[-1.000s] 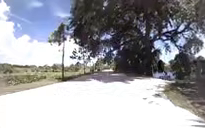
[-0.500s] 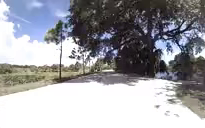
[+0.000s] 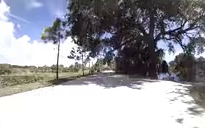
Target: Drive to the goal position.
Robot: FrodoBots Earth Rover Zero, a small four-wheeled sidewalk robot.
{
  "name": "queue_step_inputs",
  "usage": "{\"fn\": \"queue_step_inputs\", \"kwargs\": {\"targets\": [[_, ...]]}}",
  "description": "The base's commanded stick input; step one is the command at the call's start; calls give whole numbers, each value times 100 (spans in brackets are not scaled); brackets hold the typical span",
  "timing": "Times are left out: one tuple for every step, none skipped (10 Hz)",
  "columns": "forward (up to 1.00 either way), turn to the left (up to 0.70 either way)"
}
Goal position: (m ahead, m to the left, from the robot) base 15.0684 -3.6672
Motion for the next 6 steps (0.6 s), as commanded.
{"fn": "queue_step_inputs", "kwargs": {"targets": [[85, 0], [85, 0], [85, 0], [85, 0], [85, 0], [85, 0]]}}
